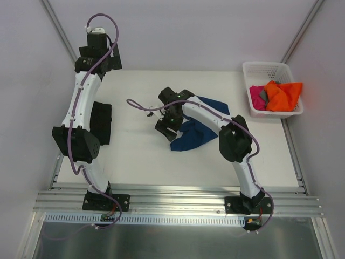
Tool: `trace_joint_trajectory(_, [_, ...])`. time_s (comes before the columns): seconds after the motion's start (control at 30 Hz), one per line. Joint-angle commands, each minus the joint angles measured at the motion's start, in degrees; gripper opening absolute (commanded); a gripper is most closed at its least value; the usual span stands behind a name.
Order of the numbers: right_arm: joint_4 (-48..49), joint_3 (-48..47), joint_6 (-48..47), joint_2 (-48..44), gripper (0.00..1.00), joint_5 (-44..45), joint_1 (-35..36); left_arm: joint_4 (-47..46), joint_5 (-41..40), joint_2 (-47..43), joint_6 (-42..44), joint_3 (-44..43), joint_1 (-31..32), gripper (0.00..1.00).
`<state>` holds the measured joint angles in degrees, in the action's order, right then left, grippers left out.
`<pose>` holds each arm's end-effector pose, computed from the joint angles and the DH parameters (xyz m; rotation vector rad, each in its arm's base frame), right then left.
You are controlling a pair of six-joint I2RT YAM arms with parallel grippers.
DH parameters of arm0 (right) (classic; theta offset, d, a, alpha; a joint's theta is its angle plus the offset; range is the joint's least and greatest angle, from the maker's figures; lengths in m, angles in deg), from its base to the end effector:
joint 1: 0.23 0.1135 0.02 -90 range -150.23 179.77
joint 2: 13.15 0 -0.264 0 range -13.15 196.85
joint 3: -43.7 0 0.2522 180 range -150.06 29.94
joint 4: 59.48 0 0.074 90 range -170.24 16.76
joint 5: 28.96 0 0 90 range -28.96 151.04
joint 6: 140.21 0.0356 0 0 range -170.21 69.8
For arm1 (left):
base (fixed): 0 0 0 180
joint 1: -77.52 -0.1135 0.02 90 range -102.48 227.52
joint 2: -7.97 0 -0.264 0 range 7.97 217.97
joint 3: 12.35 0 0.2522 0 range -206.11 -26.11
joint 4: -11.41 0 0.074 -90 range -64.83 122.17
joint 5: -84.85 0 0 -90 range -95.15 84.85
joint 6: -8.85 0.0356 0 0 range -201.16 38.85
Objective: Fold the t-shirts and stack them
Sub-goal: Flatten the tshirt out
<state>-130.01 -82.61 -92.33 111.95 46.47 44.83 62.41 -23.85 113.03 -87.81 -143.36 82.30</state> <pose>0.3202 0.3335 0.2334 -1.9534 1.9584 0.3663 0.4125 -0.0230 0.4332 -0.2397 1.9744 0.1986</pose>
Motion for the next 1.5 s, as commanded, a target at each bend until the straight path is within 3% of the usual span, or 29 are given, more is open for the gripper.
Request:
trace_joint_trajectory(0.0, [-3.3,2.1,-2.3,-2.9,0.72,-3.1,0.6,-0.3,-2.1,-3.9,0.3,0.5,-0.4,0.99])
trace_joint_trajectory(0.33, [-6.5,5.8,-5.1,-2.8,0.73,-2.8,0.9,-0.4,-1.8,-4.1,0.3,-0.1,-0.3,0.99])
trace_joint_trajectory(0.43, [-7.0,5.7,-5.9,-1.6,0.67,-2.0,1.3,-0.4,-1.7,-4.6,0.2,0.5,-0.2,0.99])
trace_joint_trajectory(0.47, [-6.7,5.8,-5.9,-1.4,0.61,-2.0,1.4,-0.4,-1.8,-4.8,0.2,1.0,-0.2,0.99])
trace_joint_trajectory(0.5, [-6.2,5.6,-5.8,-1.5,0.38,-1.8,1.4,-0.4,-1.7,-5.0,0.2,1.1,-0.2,0.99])
trace_joint_trajectory(0.57, [-4.8,4.4,-5.2,-1.7,0.03,0.5,1.5,-0.4,-1.6,-5.3,0.2,1.7,-0.2,0.99])
trace_joint_trajectory(0.6, [-4.2,4.0,-5.0,-2.3,0.01,1.8,1.4,-0.4,-1.7,-5.5,0.2,1.8,-0.1,0.99])
trace_joint_trajectory(0.87, [1.0,-1.5,-8.0,-10.0,0.0,16.6,-3.5,-0.7,-4.7,-4.8,0.2,1.3,-0.2,0.99])
trace_joint_trajectory(1.0, [3.6,-12.4,-6.9,-12.3,0.01,18.3,-8.4,-1.0,-7.3,-4.0,-0.1,1.4,-0.3,0.99])
trace_joint_trajectory(1.03, [3.7,-20.3,-7.4,-11.6,0.0,20.0,-8.7,-1.0,-7.4,-3.8,-0.1,1.4,-0.3,0.99])
trace_joint_trajectory(1.13, [8.7,-31.1,-9.3,-9.9,0.01,20.8,-8.8,-1.0,-6.9,-3.0,-0.9,1.6,-0.3,0.99])
trace_joint_trajectory(1.27, [26.7,-25.6,-10.5,-16.1,0.0,18.6,-6.5,-0.9,-6.4,-2.6,-1.2,1.7,-0.2,0.99])
trace_joint_trajectory(1.47, [35.0,-26.1,-0.2,-23.2,0.01,12.2,-5.9,-0.9,-6.4,-3.0,-1.2,3.1,-0.1,0.99])
